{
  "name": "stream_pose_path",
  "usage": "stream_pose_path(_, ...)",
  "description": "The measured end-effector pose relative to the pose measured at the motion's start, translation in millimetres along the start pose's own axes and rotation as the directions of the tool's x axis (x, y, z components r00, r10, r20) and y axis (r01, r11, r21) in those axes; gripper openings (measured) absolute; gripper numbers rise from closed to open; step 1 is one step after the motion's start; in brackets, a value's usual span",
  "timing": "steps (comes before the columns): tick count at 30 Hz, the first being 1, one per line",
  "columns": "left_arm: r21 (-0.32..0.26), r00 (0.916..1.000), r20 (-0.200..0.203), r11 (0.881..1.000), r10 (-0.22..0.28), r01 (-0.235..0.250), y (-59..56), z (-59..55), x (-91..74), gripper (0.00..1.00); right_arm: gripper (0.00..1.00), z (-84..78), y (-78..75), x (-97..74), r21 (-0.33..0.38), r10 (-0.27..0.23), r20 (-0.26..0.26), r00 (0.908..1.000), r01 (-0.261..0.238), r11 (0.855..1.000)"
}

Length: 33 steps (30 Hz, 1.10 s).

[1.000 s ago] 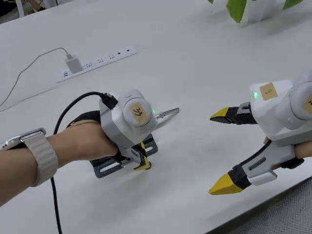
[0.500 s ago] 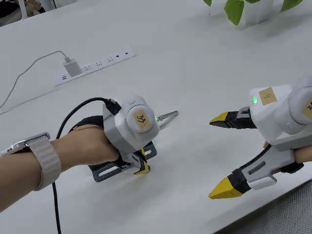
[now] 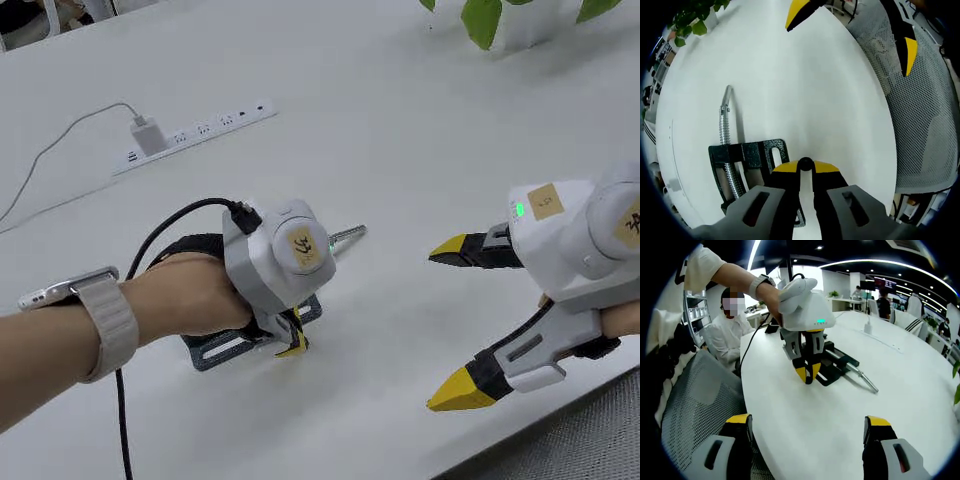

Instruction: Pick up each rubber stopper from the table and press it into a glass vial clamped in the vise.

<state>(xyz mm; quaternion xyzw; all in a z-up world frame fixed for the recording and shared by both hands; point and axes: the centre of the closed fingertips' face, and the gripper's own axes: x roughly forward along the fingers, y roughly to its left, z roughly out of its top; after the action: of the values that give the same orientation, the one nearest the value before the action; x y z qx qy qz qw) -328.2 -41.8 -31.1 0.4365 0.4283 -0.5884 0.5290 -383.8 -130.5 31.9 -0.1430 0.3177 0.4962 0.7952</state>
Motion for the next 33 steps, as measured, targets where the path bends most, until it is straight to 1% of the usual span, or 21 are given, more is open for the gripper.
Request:
stream_pose_path(5,-0.006,0.9999,-0.012,1.000,0.009,-0.009,-0.3,0.2,0.1,0.04,0.91,1.9,3.6,0.7,-0.005,0.006,-0.003,1.0000,-0.006,1.000)
stream_pose_path(8,-0.009,0.9998,-0.007,1.000,0.017,-0.017,-0.7,-0.1,-0.4,0.04,0.91,2.7,6.1,1.8,-0.008,0.011,-0.004,0.9999,-0.011,1.000)
stream_pose_path(11,-0.032,0.9995,0.018,0.999,0.028,-0.027,-0.1,-0.9,-1.0,0.03,0.91,3.0,8.2,3.2,-0.011,0.017,-0.003,0.9998,-0.017,1.000)
stream_pose_path(14,-0.068,0.9978,0.052,0.997,0.040,-0.036,0.4,-0.7,-1.4,0.03,0.91,2.9,10.2,4.6,-0.013,0.023,-0.003,0.9997,-0.023,1.000)
stream_pose_path(15,-0.090,0.9962,0.073,0.995,0.048,-0.041,0.7,-0.6,-1.8,0.03,0.91,3.1,11.1,4.9,-0.013,0.026,-0.003,0.9997,-0.026,1.000)
stream_pose_path(17,-0.149,0.9914,0.112,0.988,0.068,-0.051,1.6,-0.5,-2.2,0.03,0.91,3.8,12.2,5.6,-0.018,0.029,-0.001,0.9996,-0.029,0.999)
stream_pose_path(19,-0.178,0.9871,0.136,0.982,0.084,-0.059,2.0,-1.4,-4.2,0.03,0.90,4.0,13.7,6.2,-0.019,0.034,-0.004,0.9994,-0.034,0.999)
stream_pose_path(21,-0.249,0.9771,0.193,0.968,0.089,-0.039,-1.3,1.1,-7.4,0.03,0.90,4.8,14.8,6.6,-0.024,0.036,-0.004,0.9994,-0.036,0.999)
stream_pose_path(22,-0.307,0.9656,0.242,0.951,0.096,-0.017,-2.3,4.2,-11.2,0.03,0.90,5.3,15.7,6.8,-0.024,0.038,-0.004,0.9993,-0.038,0.999)
stream_pose_path(23,-0.342,0.9553,0.280,0.940,0.094,0.007,-3.9,7.1,-14.1,0.03,0.90,5.7,16.1,7.1,-0.025,0.039,-0.003,0.9992,-0.039,0.999)
stream_pose_path(24,-0.396,0.9411,0.318,0.918,0.115,0.021,-2.7,8.0,-19.2,0.03,0.90,6.2,16.7,7.5,-0.026,0.040,-0.002,0.9992,-0.040,0.999)
stream_pose_path(25,-0.421,0.9336,0.337,0.906,0.121,0.035,-3.3,8.2,-21.9,0.03,0.90,6.4,17.0,7.8,-0.027,0.041,-0.002,0.9992,-0.041,0.999)
stream_pose_path(26,-0.437,0.9224,0.366,0.898,0.123,0.053,-4.7,9.7,-25.2,0.03,0.90,6.6,17.3,8.3,-0.026,0.042,-0.002,0.9991,-0.042,0.999)
stream_pose_path(27,-0.473,0.9107,0.389,0.878,0.140,0.067,-4.8,9.4,-29.7,0.03,0.90,6.8,18.1,9.2,-0.026,0.044,-0.003,0.9990,-0.045,0.999)
stream_pose_path(28,-0.489,0.9035,0.403,0.869,0.145,0.079,-5.8,9.6,-32.8,0.03,0.90,7.2,18.8,9.9,-0.028,0.046,-0.003,0.9989,-0.046,0.999)
stream_pose_path(29,-0.498,0.8965,0.418,0.862,0.146,0.092,-7.2,9.8,-35.6,0.03,0.90,7.8,19.3,10.6,-0.030,0.047,-0.003,0.9989,-0.047,0.998)
stream_pose_path(30,-0.522,0.8802,0.445,0.847,0.166,0.104,-8.1,11.7,-41.4,0.04,0.90,8.9,20.1,11.6,-0.033,0.049,-0.002,0.9988,-0.049,0.998)
stream_pose_path(31,-0.538,0.8734,0.458,0.833,0.165,0.125,-10.0,11.5,-44.5,0.04,0.90,9.9,20.7,12.2,-0.033,0.050,0.000,0.9987,-0.050,0.998)
stream_pose_path(32,-0.557,0.8559,0.485,0.818,0.180,0.143,-10.3,12.8,-49.6,0.04,0.89,11.4,21.6,13.1,-0.034,0.052,0.003,0.9987,-0.051,0.998)
stream_pose_path(33,-0.572,0.8444,0.503,0.804,0.185,0.165,-11.3,13.0,-52.4,0.04,0.89,12.9,22.0,13.8,-0.035,0.052,0.007,0.9986,-0.051,0.998)
